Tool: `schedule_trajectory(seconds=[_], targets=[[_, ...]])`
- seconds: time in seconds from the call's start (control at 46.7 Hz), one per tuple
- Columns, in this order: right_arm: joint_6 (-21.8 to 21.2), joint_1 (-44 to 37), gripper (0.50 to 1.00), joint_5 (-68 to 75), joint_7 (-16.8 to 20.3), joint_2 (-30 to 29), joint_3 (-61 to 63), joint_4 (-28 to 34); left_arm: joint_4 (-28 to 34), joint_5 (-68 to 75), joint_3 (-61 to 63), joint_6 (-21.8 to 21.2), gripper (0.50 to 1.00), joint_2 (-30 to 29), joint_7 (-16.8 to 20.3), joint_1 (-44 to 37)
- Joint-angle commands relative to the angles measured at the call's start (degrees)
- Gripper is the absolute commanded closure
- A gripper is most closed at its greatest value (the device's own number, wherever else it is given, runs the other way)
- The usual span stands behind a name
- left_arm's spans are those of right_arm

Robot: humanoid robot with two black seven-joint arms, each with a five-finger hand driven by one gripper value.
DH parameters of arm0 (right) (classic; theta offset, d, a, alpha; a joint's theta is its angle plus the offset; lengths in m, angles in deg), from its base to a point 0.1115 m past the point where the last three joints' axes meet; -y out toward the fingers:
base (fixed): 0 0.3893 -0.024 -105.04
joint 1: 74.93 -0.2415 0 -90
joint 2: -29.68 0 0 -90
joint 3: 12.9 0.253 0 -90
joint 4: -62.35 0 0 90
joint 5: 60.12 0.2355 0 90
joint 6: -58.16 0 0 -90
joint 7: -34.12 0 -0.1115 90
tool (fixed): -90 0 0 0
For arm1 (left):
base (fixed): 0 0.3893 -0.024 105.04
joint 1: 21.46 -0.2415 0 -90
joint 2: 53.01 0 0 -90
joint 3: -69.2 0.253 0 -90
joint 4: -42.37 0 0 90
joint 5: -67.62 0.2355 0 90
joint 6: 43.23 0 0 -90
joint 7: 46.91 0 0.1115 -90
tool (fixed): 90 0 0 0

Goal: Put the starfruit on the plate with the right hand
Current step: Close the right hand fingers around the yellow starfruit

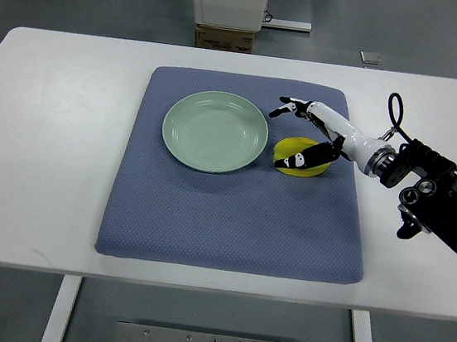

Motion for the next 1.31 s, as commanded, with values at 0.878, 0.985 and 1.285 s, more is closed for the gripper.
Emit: schedule_trajectory(seconds=[0.878, 0.985, 1.285], targets=[[5.09, 0.08, 0.546, -2.88, -0.47, -0.59, -4.81, -6.29, 0.0, 0.0, 0.0, -0.02, 0.5, 0.0, 0.0, 0.0], [5.09, 0.08, 0.565, -2.88, -0.56, -0.68, -4.81, -6.29, 0.0, 0.0, 0.0, -0.02, 0.5, 0.0, 0.0, 0.0], [5.09, 0.08, 0.778, -2.88, -0.56, -0.77, -4.72, -6.55, 0.0, 0.0, 0.0, -0.02, 0.5, 0.0, 0.0, 0.0]])
